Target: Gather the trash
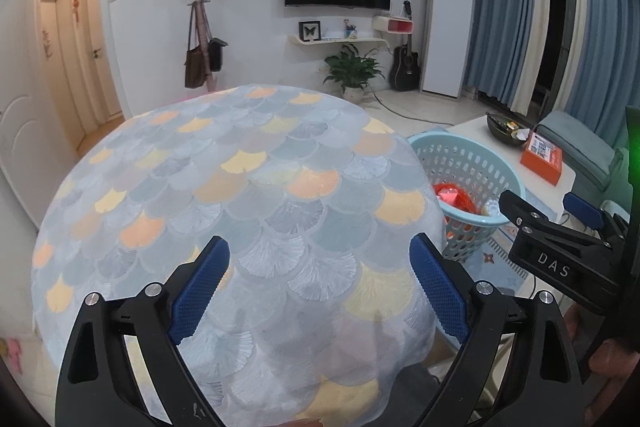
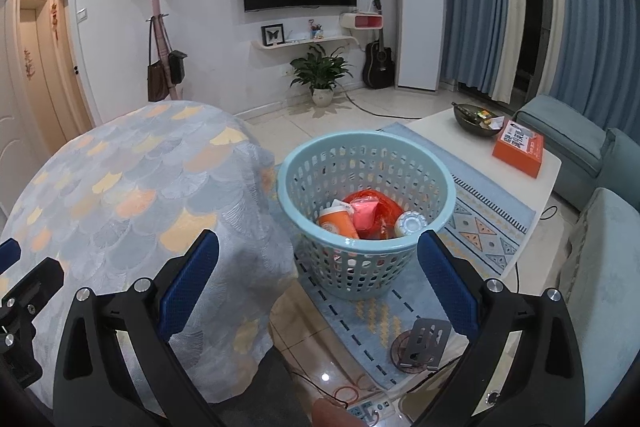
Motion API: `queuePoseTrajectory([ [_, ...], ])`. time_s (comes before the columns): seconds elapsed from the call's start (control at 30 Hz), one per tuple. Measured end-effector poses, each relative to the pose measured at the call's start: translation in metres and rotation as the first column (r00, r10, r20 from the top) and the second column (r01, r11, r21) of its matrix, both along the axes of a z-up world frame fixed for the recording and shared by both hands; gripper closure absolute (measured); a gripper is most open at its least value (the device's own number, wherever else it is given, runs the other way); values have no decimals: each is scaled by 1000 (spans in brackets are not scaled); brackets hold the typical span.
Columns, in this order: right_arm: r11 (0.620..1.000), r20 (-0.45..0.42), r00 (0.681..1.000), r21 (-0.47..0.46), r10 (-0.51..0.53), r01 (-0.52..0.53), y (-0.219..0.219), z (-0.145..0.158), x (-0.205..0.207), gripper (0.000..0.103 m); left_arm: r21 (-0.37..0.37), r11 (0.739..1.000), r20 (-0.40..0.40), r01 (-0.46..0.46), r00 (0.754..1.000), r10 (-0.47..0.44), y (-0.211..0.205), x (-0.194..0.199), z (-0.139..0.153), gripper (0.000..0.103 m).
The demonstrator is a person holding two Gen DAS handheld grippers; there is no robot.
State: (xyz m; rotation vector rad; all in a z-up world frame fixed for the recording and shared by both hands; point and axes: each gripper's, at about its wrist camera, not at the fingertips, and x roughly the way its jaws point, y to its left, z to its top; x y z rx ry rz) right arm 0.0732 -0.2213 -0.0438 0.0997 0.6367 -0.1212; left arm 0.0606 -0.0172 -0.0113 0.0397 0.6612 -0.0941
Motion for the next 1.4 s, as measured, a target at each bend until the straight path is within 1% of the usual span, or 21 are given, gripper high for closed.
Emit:
queuePoseTrajectory([
  [0.13,1000,-3,1000,-5,12,-12,3,-2,1,8,-6,1000,-1,-4,1000,4,3,-2,-1,14],
  [0.8,1000,-4,1000,9,9,-9,0,-4,3,8,-7,1000,-3,-2,1000,2,2,-1,-2,14],
  [1.4,1000,-5,1000,9,23,-23,-1,-5,4,8,-6,1000,18,-10,1000,11,1,-4,0,13],
])
